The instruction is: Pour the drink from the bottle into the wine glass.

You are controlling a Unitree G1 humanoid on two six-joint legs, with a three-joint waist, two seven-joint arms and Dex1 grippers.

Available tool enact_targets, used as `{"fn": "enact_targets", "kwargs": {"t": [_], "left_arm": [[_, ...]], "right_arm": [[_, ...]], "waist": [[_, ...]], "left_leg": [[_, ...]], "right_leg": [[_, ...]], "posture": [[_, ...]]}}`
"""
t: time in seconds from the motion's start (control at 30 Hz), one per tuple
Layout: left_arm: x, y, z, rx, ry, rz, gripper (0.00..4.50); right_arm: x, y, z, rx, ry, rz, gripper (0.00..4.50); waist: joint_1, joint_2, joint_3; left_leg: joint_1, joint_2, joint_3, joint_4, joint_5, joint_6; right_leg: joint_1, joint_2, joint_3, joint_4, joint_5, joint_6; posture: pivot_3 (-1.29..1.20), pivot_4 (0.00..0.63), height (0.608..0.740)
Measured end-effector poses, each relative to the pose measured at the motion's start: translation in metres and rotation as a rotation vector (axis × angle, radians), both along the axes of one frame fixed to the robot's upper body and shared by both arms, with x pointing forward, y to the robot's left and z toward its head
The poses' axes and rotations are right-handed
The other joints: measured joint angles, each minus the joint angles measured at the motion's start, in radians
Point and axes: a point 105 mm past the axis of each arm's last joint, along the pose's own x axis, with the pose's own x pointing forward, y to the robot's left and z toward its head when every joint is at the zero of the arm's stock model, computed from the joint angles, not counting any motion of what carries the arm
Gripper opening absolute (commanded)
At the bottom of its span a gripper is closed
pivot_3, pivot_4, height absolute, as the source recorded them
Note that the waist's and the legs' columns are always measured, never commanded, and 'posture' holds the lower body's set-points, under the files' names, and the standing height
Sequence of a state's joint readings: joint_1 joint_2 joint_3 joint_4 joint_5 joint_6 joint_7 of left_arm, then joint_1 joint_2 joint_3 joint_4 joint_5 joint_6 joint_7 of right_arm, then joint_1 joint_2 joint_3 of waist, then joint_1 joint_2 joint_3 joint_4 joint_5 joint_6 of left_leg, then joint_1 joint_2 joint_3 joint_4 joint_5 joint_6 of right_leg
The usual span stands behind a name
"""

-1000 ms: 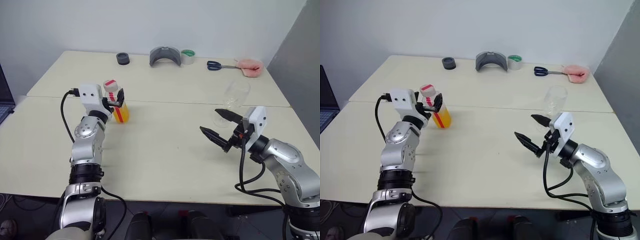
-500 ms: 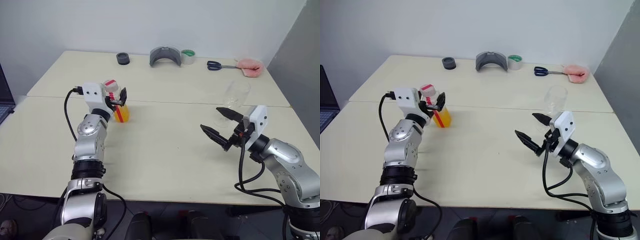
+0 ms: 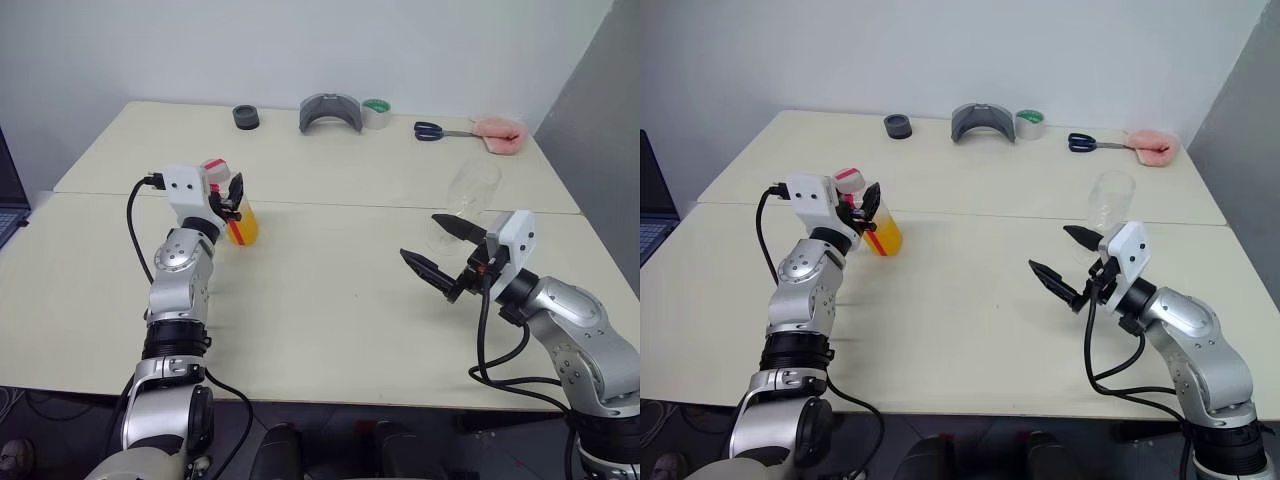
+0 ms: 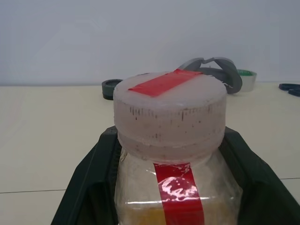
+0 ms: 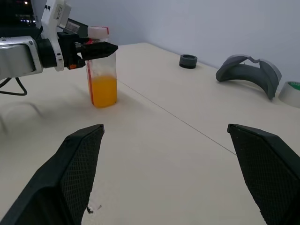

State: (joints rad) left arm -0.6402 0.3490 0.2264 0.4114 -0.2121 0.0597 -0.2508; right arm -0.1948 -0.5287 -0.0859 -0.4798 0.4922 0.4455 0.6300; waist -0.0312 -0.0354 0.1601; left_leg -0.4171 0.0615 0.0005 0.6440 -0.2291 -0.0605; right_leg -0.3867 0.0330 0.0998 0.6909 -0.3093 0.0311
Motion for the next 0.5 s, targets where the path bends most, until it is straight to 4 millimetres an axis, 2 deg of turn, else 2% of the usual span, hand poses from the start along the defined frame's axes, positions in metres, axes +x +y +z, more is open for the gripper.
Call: {"fn": "enact_targets", "kwargs": {"t": [0.2, 0.27, 0.43, 0.5], "left_arm": [[0.0, 0.0001, -0.0001, 0.0, 0.0, 0.001, 2.21], [0.0, 0.0003, -0.0002, 0.002, 0.001, 0.003, 2.93], [0.0002, 0.001, -0.0005, 0.013, 0.003, 0.015, 4.4], [0.0003, 0.002, -0.0006, 0.015, 0.003, 0.026, 4.46]], "right_arm": [[0.0, 0.0004, -0.0003, 0.0, 0.001, 0.001, 4.5], [0.0, 0.0008, -0.0005, -0.001, 0.001, 0.002, 4.5], [0.0, 0.0018, -0.0016, -0.007, 0.003, 0.004, 4.5], [0.0001, 0.0018, -0.0017, -0.008, 0.003, 0.003, 4.5]], "waist": [[0.0, 0.0, 0.0], [0.0, 0.0, 0.0], [0.0, 0.0, 0.0], [0.0, 0.0, 0.0]], "left_leg": [[0.0, 0.0, 0.0, 0.0, 0.0, 0.0], [0.0, 0.0, 0.0, 0.0, 0.0, 0.0], [0.0, 0.0, 0.0, 0.0, 0.0, 0.0], [0.0, 0.0, 0.0, 0.0, 0.0, 0.0]], "right_leg": [[0.0, 0.0, 0.0, 0.0, 0.0, 0.0], [0.0, 0.0, 0.0, 0.0, 0.0, 0.0], [0.0, 0.0, 0.0, 0.0, 0.0, 0.0], [0.0, 0.0, 0.0, 0.0, 0.0, 0.0]], "posture": [[0.0, 0.15, 0.74], [0.0, 0.15, 0.74], [0.0, 0.15, 0.74], [0.0, 0.15, 0.74]]}}
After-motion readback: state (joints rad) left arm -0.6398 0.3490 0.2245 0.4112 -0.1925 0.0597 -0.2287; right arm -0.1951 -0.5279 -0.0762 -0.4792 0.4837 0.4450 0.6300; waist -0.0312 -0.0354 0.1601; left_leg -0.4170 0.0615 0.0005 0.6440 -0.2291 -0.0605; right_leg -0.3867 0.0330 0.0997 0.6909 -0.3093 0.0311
